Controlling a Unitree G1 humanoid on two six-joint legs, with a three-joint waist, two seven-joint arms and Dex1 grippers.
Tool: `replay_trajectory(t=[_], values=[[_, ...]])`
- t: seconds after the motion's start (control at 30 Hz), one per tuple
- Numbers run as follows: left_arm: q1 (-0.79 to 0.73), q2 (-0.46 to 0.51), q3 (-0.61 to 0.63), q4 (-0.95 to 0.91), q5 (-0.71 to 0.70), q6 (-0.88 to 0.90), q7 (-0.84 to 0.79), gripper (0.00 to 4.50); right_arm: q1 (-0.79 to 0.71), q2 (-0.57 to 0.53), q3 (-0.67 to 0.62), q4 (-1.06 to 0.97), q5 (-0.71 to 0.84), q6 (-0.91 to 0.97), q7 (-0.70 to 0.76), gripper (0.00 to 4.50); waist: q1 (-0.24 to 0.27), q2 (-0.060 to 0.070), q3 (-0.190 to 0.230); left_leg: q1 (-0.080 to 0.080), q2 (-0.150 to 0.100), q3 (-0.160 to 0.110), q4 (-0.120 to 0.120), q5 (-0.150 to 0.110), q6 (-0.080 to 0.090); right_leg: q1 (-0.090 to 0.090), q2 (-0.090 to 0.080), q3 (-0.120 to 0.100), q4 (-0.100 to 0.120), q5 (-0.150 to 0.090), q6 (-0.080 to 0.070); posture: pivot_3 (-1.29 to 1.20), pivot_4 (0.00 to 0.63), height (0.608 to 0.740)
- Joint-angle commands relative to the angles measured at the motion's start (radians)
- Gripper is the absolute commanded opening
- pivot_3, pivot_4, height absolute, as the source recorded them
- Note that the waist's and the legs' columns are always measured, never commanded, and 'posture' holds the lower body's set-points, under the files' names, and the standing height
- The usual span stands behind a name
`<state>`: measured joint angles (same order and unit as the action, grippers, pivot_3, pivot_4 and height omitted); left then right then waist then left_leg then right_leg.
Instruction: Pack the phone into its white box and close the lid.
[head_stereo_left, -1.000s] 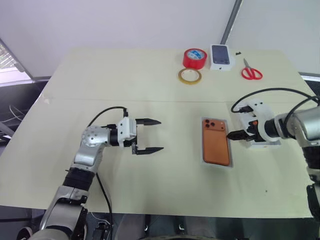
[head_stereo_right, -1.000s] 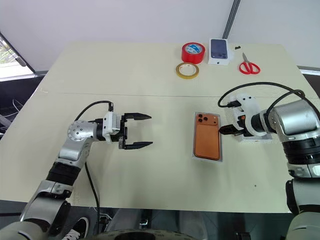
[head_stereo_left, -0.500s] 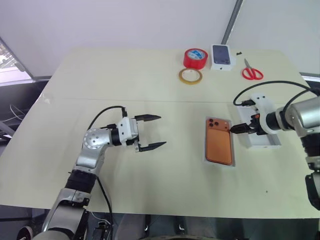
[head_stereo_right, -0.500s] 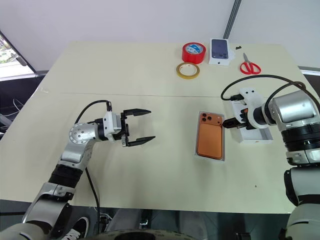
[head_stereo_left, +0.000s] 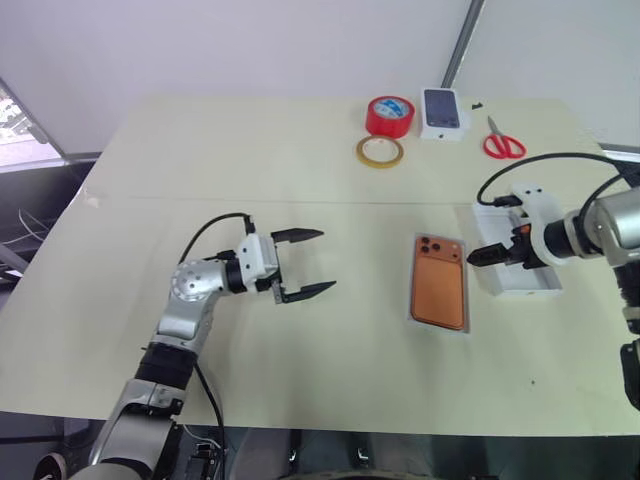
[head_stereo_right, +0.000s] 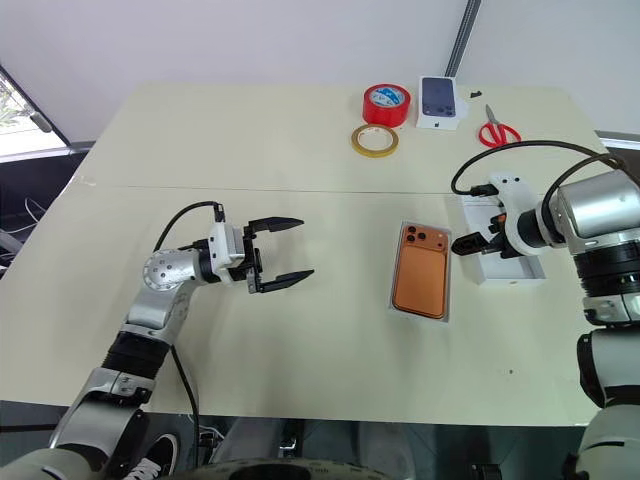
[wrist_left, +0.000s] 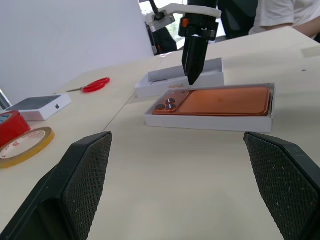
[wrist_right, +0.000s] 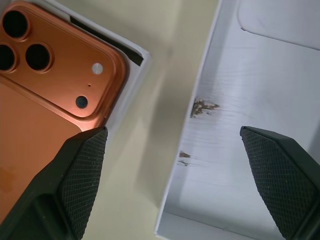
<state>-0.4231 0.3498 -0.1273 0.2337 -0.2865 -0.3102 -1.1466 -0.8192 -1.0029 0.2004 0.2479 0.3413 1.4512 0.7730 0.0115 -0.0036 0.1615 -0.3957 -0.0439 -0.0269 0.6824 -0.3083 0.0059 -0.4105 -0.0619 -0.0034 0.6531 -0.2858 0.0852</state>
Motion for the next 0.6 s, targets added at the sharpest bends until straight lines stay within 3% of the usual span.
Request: replay_trajectory(t=[0.03,0.27,0.3,0.37,0.6], values=[[-0.013,-0.004,0.006,-0.028,-0.015,-0.001,0.010,4.44,0.030,-0.032,-0.027,-0.041,-0.005,-0.034,0.000,4.45,0.000,0.000,0.000,0.000,0.000,0.000,0.000,0.000,0.000,0.000,0.000,0.000,0.000,0.000,0.000,0.00,0.150,0.740],[-0.015,-0.014,0.001,-0.035,-0.014,0.009,0.019,4.44,0.069,-0.011,-0.050,-0.052,-0.007,-0.046,-0.024,4.45,-0.002,0.000,0.000,-0.001,0.000,0.000,0.000,0.000,0.000,-0.001,0.000,0.000,0.000,0.000,0.000,0.00,0.150,0.740],[-0.016,-0.015,0.001,-0.034,-0.014,0.012,0.022,4.49,0.080,-0.003,-0.053,-0.059,-0.008,-0.046,-0.034,4.22,-0.001,0.000,0.000,-0.001,0.000,0.000,0.000,0.000,0.000,-0.001,0.000,0.000,0.000,0.000,0.000,0.00,0.150,0.740],[-0.018,-0.016,0.002,-0.034,-0.014,0.014,0.026,4.50,0.101,0.009,-0.062,-0.077,-0.008,-0.042,-0.052,3.64,-0.001,0.000,0.000,-0.001,0.000,0.000,0.000,0.000,0.000,-0.001,0.000,0.000,0.000,0.000,0.000,0.00,0.150,0.740],[-0.020,-0.017,-0.001,-0.038,-0.008,0.021,0.040,4.50,0.149,0.032,-0.092,-0.125,-0.016,-0.035,-0.101,0.05,-0.001,0.000,0.000,-0.001,0.000,0.000,0.000,0.000,0.000,0.000,0.000,0.000,0.000,0.000,0.000,0.00,0.150,0.740]])
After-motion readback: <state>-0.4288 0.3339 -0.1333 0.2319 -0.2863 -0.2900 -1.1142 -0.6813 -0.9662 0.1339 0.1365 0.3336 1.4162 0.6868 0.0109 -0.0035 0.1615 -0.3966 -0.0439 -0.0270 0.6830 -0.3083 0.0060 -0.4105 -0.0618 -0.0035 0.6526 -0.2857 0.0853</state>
